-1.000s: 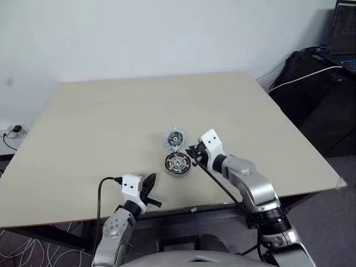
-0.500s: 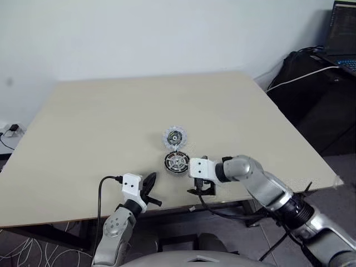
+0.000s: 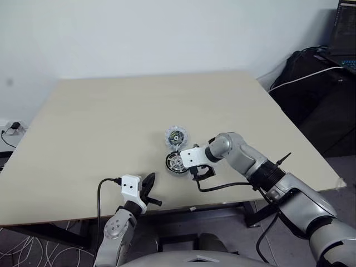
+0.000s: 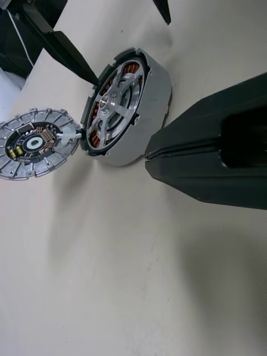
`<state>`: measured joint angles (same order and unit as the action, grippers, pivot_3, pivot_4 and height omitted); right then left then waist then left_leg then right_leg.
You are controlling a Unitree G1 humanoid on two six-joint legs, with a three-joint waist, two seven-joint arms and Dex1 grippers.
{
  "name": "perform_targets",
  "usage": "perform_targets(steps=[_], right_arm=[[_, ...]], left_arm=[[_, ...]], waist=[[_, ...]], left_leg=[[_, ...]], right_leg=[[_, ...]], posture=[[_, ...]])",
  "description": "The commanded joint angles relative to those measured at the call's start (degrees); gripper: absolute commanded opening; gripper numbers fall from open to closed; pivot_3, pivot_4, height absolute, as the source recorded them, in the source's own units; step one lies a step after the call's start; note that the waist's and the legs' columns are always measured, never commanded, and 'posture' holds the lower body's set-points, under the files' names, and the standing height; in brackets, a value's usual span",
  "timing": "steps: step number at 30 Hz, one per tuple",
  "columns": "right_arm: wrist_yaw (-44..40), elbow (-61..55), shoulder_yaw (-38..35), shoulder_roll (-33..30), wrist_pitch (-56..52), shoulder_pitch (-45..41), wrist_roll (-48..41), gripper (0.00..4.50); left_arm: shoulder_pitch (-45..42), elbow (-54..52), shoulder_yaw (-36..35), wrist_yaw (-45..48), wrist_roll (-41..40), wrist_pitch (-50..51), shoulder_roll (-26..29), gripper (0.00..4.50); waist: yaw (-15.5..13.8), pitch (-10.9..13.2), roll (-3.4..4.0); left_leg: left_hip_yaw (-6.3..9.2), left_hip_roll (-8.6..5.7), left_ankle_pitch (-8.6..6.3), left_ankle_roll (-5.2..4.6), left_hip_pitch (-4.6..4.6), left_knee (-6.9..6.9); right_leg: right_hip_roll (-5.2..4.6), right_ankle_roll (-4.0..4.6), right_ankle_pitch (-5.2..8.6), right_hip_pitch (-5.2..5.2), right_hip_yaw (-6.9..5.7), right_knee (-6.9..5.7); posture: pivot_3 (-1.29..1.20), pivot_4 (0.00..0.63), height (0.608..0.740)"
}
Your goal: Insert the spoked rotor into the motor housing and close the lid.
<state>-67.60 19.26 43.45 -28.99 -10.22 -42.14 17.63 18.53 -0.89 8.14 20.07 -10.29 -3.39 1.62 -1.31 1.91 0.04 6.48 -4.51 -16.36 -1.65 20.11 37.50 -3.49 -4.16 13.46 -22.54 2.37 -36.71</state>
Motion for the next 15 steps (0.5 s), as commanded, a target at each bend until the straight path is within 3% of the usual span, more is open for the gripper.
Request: perform_targets(steps=[1,4,10,15], right_arm=[[-1.0,0.4,-0.9,0.9,2.3,-2.1,1.4,4.49],[-0.9,0.9,-1.1,1.9,3.4,-2.3,2.4,3.85],[-0.7,1.3,-1.8,2.8,5.2,-2.3,3.6,1.97],[-1.5,2.1,-1.3,3.2,6.1,-2.5,4.6,1.97]], left_arm=[[-0.4,-2.1,0.0,0.1,-0.9,-1.5,-0.6,0.00],[-0.5,-1.9,0.0,0.2,-1.0,-1.4,-0.6,0.00],[-0.6,-1.8,-0.1,0.3,-1.1,-1.3,-0.8,0.00],[-0.7,-1.6,-0.2,0.3,-1.1,-1.4,-0.9,0.00]], waist=[[0.0,0.0,0.01],[0.0,0.0,0.01],[0.1,0.0,0.02],[0.1,0.0,0.03]], left_leg=[[0.00,0.00,0.00,0.00,0.00,0.00],[0.00,0.00,0.00,0.01,0.00,0.00],[0.00,0.00,0.00,0.01,-0.01,0.00],[0.00,0.00,0.01,0.02,-0.01,0.00]], right_leg=[[0.00,0.00,0.00,-0.01,0.00,-0.01],[0.00,0.01,0.00,-0.01,0.00,-0.02],[0.01,0.01,0.00,-0.01,0.00,-0.04],[0.01,0.02,0.00,-0.01,0.00,-0.05]], posture=[[0.00,0.000,0.740],[0.00,0.000,0.740],[0.00,0.000,0.740],[0.00,0.000,0.740]])
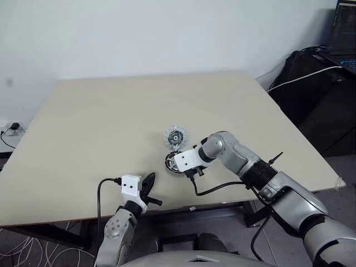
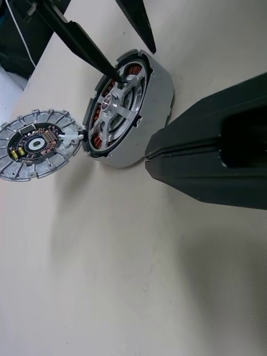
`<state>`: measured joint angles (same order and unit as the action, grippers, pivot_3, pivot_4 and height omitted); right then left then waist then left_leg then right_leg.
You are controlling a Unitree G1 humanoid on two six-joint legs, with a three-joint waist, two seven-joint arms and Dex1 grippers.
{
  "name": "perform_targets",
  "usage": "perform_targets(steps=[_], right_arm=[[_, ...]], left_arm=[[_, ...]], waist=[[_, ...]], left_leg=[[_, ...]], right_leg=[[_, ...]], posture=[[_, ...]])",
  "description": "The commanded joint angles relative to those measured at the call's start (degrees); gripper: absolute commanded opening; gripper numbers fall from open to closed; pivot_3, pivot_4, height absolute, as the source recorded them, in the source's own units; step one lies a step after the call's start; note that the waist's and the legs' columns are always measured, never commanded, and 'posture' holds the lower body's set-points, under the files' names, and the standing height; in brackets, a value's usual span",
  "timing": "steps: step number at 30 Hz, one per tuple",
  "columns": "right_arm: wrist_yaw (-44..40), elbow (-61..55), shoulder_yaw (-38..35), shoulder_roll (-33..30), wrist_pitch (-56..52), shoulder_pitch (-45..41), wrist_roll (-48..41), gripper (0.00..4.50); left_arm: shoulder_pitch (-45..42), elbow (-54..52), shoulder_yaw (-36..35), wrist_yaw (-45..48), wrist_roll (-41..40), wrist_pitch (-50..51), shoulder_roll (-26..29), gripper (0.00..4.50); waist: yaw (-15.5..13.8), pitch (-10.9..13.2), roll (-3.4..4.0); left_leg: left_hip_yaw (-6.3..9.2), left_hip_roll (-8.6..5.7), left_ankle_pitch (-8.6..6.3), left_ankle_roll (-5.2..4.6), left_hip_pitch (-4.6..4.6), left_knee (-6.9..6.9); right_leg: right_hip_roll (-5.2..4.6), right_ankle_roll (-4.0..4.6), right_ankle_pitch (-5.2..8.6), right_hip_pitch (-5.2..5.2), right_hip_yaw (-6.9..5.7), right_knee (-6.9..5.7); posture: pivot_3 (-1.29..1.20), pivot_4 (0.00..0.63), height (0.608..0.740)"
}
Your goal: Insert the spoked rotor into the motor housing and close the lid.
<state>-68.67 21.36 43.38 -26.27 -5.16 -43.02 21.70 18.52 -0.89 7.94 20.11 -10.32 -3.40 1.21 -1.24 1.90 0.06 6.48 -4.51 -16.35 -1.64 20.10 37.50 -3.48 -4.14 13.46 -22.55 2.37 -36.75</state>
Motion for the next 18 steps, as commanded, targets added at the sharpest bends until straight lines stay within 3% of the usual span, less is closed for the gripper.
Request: perform_targets(steps=[1,14,18], right_arm=[[-0.7,0.1,-1.2,0.6,1.1,-1.7,0.7,1.97],[-3.6,4.5,0.3,1.8,3.5,-2.3,4.3,1.97],[-3.5,5.2,0.0,2.4,3.8,-2.4,4.9,1.13]], left_arm=[[-0.7,-1.6,0.0,0.3,-1.0,-1.5,-0.6,0.00],[-0.6,-1.5,-0.3,-0.2,-0.9,-2.0,-1.4,0.00],[-0.7,-1.4,-0.5,-0.3,-0.9,-2.1,-1.6,0.00]], waist=[[0.0,0.0,0.01],[0.1,-0.1,0.17],[0.1,-0.2,0.28]], left_leg=[[0.00,0.00,0.00,0.00,0.00,0.00],[-0.01,0.00,0.01,0.01,-0.07,0.00],[-0.01,0.00,0.02,0.03,-0.13,0.00]], right_leg=[[0.00,0.00,0.00,0.00,0.00,0.00],[0.00,0.02,0.01,0.05,0.00,-0.04],[0.01,0.02,0.01,0.10,0.00,-0.07]], posture=[[0.00,0.000,0.740],[0.00,0.000,0.740],[0.00,0.000,0.740]])
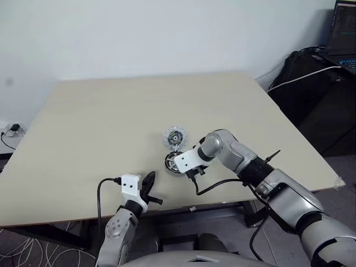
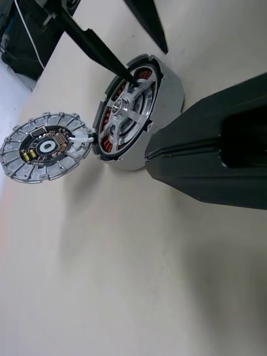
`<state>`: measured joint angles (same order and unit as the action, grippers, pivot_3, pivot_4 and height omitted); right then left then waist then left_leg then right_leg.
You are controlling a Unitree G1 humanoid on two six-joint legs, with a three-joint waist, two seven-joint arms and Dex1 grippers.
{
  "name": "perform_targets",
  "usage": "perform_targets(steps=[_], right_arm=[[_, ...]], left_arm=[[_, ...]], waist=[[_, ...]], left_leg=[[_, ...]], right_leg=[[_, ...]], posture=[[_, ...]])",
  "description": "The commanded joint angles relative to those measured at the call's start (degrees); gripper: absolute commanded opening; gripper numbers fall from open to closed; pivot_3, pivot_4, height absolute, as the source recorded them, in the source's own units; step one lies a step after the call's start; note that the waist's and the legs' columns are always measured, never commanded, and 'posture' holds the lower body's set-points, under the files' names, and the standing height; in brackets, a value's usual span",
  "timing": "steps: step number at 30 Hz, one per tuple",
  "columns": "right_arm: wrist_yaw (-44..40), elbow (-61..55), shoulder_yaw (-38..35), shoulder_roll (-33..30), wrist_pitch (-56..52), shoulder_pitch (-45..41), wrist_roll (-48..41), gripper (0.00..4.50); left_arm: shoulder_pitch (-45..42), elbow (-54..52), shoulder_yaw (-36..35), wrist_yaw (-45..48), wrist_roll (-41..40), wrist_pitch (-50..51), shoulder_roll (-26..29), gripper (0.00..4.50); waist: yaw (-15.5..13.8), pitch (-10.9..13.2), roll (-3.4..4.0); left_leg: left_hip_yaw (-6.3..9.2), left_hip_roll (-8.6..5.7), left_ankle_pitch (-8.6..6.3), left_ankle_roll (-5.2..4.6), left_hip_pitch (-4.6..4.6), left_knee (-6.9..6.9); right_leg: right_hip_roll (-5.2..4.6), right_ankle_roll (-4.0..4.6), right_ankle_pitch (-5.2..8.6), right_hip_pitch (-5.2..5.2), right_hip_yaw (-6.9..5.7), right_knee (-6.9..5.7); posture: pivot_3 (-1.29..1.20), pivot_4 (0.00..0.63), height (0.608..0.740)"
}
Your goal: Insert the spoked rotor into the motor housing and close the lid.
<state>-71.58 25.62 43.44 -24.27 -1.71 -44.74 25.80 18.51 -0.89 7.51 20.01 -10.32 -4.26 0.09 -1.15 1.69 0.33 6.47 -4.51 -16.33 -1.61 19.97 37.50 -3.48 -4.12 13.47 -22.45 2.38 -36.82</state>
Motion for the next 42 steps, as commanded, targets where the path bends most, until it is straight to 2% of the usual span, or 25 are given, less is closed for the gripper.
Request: perform_targets(steps=[1,3,4,14,22,29,34,42], right_arm=[[-0.6,1.1,-0.3,0.6,0.3,-0.6,0.8,0.77],[-0.5,1.1,-0.7,0.9,0.2,-0.6,0.9,0.22],[-0.5,1.2,-0.9,1.0,0.2,-0.5,1.0,0.16],[2.0,-0.8,-5.0,2.1,-2.6,2.4,-1.3,0.12],[-1.5,-17.8,-11.9,-0.8,-19.2,9.3,-6.7,0.12],[-6.8,-33.6,-12.2,-6.2,-40.6,12.9,-10.9,0.12],[-1.0,-35.1,-12.3,-2.7,-52.8,12.9,-13.3,0.12],[11.6,-28.3,-13.3,6.8,-61.8,10.7,-17.1,0.12]], left_arm=[[-0.6,-1.4,-0.1,-0.2,-0.9,-1.3,-0.5,0.00],[-0.6,-1.4,-0.1,-0.1,-0.9,-1.3,-0.6,0.00],[-0.6,-1.4,-0.2,-0.1,-0.9,-1.4,-0.6,0.00],[-1.2,-1.1,-0.2,0.2,-1.1,-1.1,-0.7,0.00],[-1.8,-0.5,0.0,0.9,-1.7,-0.7,-0.4,0.00],[-2.5,0.3,0.2,1.7,-1.9,-0.4,-0.1,0.00],[-2.8,0.6,0.3,2.0,-1.9,-0.2,-0.1,0.00],[-2.5,0.3,0.3,1.7,-1.9,-0.1,-0.1,0.00]], waist=[[0.1,0.0,0.03],[0.2,-0.1,0.04],[0.2,-0.1,0.05],[0.3,-0.1,0.03],[0.1,-0.1,0.02],[-0.7,-0.1,0.01],[-0.6,-0.1,0.01],[-0.4,-0.1,0.00]], left_leg=[[0.00,0.00,0.00,0.00,-0.01,0.00],[0.00,0.01,0.01,0.01,-0.04,0.00],[0.00,0.02,0.02,0.02,-0.04,0.00],[0.02,0.02,0.04,0.06,-0.05,0.00],[0.04,0.02,0.04,0.06,0.09,0.00],[0.08,-0.01,-0.01,-0.01,0.73,0.17],[0.08,0.05,-0.03,0.01,0.74,0.19],[0.06,-0.01,-0.01,0.04,0.76,0.20]], right_leg=[[0.00,0.00,0.00,0.01,0.00,-0.01],[0.03,0.00,0.00,0.03,0.00,-0.01],[0.02,0.00,0.01,0.03,0.00,-0.02],[0.03,-0.01,-0.01,0.04,0.01,-0.03],[0.02,0.03,0.00,-0.10,0.00,-0.04],[-0.05,0.04,-0.03,-0.63,-0.04,0.01],[-0.12,0.06,-0.05,-0.66,-0.03,-0.01],[-0.04,0.04,-0.09,-0.69,-0.02,-0.03]], posture=[[0.00,0.000,0.740],[0.00,0.000,0.740],[0.00,0.000,0.740],[0.00,0.000,0.740],[0.00,0.000,0.740],[0.00,0.000,0.740],[0.00,0.000,0.740],[0.00,0.000,0.740]])
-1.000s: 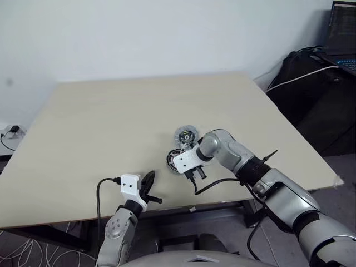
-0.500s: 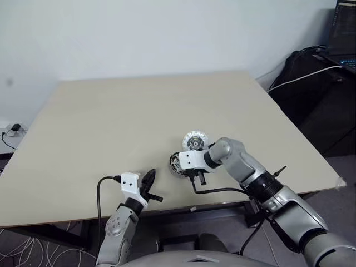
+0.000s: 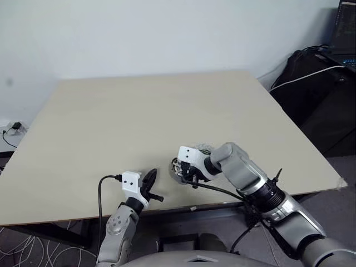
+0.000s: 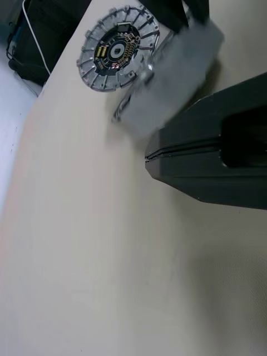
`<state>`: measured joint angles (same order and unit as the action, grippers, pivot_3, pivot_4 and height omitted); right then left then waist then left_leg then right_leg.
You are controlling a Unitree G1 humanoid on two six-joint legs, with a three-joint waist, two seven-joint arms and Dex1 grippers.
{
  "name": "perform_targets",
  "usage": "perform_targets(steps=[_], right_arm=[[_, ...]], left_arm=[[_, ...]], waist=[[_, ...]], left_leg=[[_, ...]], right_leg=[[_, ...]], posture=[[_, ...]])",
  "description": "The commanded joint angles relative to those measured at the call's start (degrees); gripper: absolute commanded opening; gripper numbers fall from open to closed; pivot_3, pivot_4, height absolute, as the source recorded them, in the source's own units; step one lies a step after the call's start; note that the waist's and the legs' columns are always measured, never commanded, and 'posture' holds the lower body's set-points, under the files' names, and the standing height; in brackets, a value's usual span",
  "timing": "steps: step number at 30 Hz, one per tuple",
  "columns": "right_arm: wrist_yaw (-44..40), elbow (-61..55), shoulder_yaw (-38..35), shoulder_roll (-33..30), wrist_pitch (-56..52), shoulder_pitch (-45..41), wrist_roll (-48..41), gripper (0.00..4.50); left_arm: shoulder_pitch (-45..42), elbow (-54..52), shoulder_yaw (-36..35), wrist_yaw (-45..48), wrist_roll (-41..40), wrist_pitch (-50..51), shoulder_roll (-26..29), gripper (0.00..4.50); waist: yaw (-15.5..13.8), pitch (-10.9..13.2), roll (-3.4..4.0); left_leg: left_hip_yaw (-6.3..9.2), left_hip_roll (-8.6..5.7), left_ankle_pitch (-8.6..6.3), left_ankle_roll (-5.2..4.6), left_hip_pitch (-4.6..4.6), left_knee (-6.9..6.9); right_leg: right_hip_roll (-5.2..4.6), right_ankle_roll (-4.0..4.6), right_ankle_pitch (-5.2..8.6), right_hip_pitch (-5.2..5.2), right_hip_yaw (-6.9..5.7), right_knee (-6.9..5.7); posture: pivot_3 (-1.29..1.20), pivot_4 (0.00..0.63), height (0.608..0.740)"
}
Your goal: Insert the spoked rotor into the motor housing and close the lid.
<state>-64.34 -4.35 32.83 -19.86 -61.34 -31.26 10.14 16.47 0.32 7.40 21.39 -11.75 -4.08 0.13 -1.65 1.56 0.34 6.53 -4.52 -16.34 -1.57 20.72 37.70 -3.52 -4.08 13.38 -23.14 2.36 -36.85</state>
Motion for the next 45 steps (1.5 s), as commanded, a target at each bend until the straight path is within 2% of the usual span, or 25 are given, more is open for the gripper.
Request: perform_targets(steps=[1,10,15,20,21,23,28,30,31,34,37,40,45], right_arm=[[5.9,3.2,-3.0,3.4,-2.7,-3.3,-1.8,0.12],[20.2,16.4,-9.1,12.3,-5.0,-7.1,-5.4,0.12],[24.5,19.7,-11.3,13.9,-5.3,-7.9,-7.3,0.12],[24.3,18.7,-10.4,12.9,-4.9,-7.9,-10.0,0.12],[24.3,18.1,-10.5,12.9,-4.8,-7.9,-10.6,0.85],[24.7,17.1,-10.9,13.0,-4.4,-8.0,-11.6,1.36],[25.8,12.4,-13.7,14.2,-1.2,-6.8,-15.1,3.04],[26.2,9.4,-13.5,13.8,4.7,-5.3,-15.3,3.60],[26.5,7.1,-12.2,12.8,11.8,-3.9,-13.9,3.93],[29.3,1.8,-9.7,10.4,29.2,-0.3,-9.7,3.93],[32.0,0.1,-7.7,8.4,38.6,1.9,-5.5,3.93],[36.0,-0.6,-7.3,6.8,42.1,3.4,-1.1,3.06],[43.2,-1.7,-11.2,3.2,38.6,6.5,5.1,1.49]], left_arm=[[-0.5,-1.0,0.4,0.3,-0.5,-0.3,-0.2,0.00],[0.4,-1.7,0.4,-0.1,-0.4,-0.4,-0.2,0.00],[0.7,-2.1,0.4,-0.2,-0.3,-0.4,-0.2,0.00],[0.6,-2.2,0.2,-0.2,-0.4,-0.2,-0.1,0.00],[0.6,-2.2,0.2,-0.1,-0.5,-0.2,-0.1,0.00],[0.5,-2.1,0.3,0.0,-0.5,0.0,0.0,0.00],[0.3,-2.1,0.3,0.3,-0.6,0.3,0.2,0.00],[0.3,-2.1,0.4,0.4,-0.7,0.5,0.3,0.00],[0.3,-2.1,0.4,0.4,-0.7,0.6,0.3,0.00],[0.2,-2.1,0.3,0.5,-0.8,0.8,0.4,0.00],[0.1,-2.1,0.3,0.7,-0.8,1.1,0.6,0.00],[-0.1,-2.1,0.4,1.1,-0.9,1.3,0.9,0.00],[0.1,-2.1,0.3,1.2,-0.9,1.3,0.8,0.00]], waist=[[0.1,0.0,0.00],[1.0,0.0,0.06],[1.0,0.1,0.28],[1.0,0.2,0.43],[1.0,0.2,0.43],[1.0,0.2,0.46],[1.3,0.2,0.46],[1.4,0.2,0.45],[1.4,0.2,0.44],[1.6,0.2,0.44],[2.0,0.2,0.42],[2.1,0.2,0.38],[1.7,0.3,0.30]], left_leg=[[0.00,0.00,0.00,0.00,-0.01,0.00],[0.01,0.02,0.33,0.44,-0.10,0.00],[0.01,0.01,0.64,0.44,-0.28,0.07],[0.06,0.02,0.70,0.44,-0.28,0.14],[0.08,0.02,0.77,0.45,-0.28,0.14],[0.08,0.02,0.81,0.48,-0.28,0.16],[0.09,0.00,0.92,0.24,-0.07,0.08],[0.08,-0.01,0.93,0.18,0.10,-0.05],[0.07,-0.01,0.91,0.18,0.16,-0.11],[0.07,-0.01,0.87,0.19,0.18,-0.29],[0.04,0.00,0.87,0.19,0.18,-0.38],[0.03,0.01,0.88,0.20,0.13,-0.38],[0.01,0.02,0.91,0.22,0.08,-0.33]], right_leg=[[0.00,0.01,-0.01,0.00,0.00,0.00],[0.10,0.05,-0.47,0.09,-0.03,-0.02],[0.03,-0.15,-0.56,0.41,-0.09,-0.01],[-0.01,-0.21,-0.59,0.42,-0.24,-0.03],[-0.01,-0.31,-0.69,0.41,-0.25,-0.04],[-0.01,-0.28,-0.80,0.40,-0.26,-0.04],[0.03,-0.33,-0.83,0.10,-0.24,0.02],[0.01,-0.29,-0.83,-0.14,-0.20,0.05],[0.01,-0.17,-0.86,-0.25,-0.18,0.05],[0.01,-0.08,-0.83,-0.32,-0.19,0.15],[0.01,-0.23,-0.72,-0.33,-0.18,0.22],[0.02,-0.23,-0.72,-0.28,-0.17,0.21],[0.01,-0.24,-0.71,-0.20,-0.16,0.17]], posture=[[0.00,0.000,0.740],[0.00,0.000,0.740],[0.00,0.000,0.740],[0.00,0.000,0.740],[0.00,0.000,0.740],[0.00,0.000,0.740],[0.00,0.000,0.740],[0.00,0.000,0.740],[0.00,0.000,0.740],[0.00,0.000,0.740],[0.00,0.000,0.740],[0.00,0.000,0.740],[0.00,0.000,0.740]])
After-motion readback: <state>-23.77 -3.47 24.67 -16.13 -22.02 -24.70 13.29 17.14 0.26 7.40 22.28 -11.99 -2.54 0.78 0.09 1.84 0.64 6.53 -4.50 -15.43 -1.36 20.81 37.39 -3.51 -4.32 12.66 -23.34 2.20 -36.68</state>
